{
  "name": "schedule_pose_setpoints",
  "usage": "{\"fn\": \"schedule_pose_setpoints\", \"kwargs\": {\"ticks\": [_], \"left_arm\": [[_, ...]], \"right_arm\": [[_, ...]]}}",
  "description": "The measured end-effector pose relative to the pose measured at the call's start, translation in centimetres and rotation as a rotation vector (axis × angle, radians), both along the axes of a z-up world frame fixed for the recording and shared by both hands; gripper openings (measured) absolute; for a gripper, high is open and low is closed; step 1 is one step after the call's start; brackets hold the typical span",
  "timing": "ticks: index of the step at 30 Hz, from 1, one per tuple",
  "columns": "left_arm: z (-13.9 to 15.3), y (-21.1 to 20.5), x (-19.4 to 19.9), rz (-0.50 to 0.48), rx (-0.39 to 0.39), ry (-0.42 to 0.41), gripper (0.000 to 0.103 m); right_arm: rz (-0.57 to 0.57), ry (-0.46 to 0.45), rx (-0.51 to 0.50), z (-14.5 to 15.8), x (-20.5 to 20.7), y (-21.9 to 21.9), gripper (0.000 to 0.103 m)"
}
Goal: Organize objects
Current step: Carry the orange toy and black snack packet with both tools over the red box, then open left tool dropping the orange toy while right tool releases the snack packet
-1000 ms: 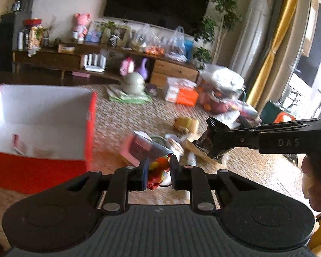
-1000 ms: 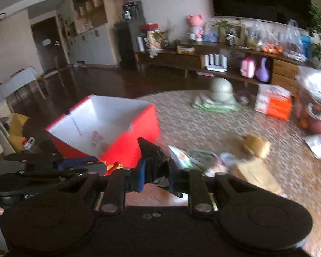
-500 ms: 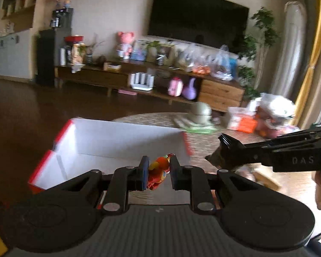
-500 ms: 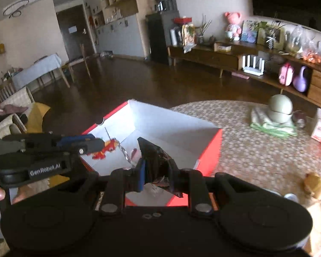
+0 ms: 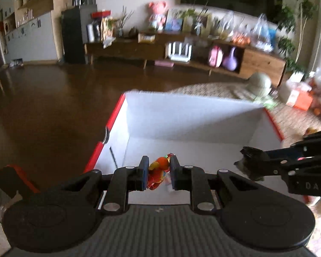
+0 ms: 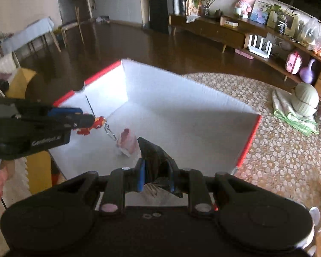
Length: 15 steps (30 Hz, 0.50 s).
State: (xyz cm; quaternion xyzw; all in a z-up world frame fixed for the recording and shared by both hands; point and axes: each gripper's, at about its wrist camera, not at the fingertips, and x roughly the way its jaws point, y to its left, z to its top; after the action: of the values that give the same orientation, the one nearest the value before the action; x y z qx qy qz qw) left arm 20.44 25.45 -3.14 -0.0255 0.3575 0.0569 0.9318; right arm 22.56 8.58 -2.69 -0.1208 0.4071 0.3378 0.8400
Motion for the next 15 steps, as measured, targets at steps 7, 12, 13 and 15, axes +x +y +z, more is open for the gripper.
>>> {"fn": "schedule_pose_setpoints", "kwargs": {"ticks": [7, 12, 13, 15], "left_arm": [[-2.4, 0.1, 2.5, -0.002, 0.019, 0.111, 0.019], [-3.2, 0.3, 3.1, -0.017, -0.008, 0.156, 0.019], [-3.3, 0.4, 3.1, -0.015, -0.015, 0.161, 0.019], [-3.4, 0.4, 3.1, -0.01, -0.02, 0.168, 0.019]], "right_arm": [[0.018, 0.016, -0.044, -1.7, -0.1, 1.0, 0.023], [0.036, 0.034, -0.047, -1.9, 0.0, 1.3, 0.031], [0.04, 0.041, -0.046, -1.9, 0.0, 1.3, 0.031], [0.041, 0.033, -0.046, -1.7, -0.1, 1.2, 0.035]]}}
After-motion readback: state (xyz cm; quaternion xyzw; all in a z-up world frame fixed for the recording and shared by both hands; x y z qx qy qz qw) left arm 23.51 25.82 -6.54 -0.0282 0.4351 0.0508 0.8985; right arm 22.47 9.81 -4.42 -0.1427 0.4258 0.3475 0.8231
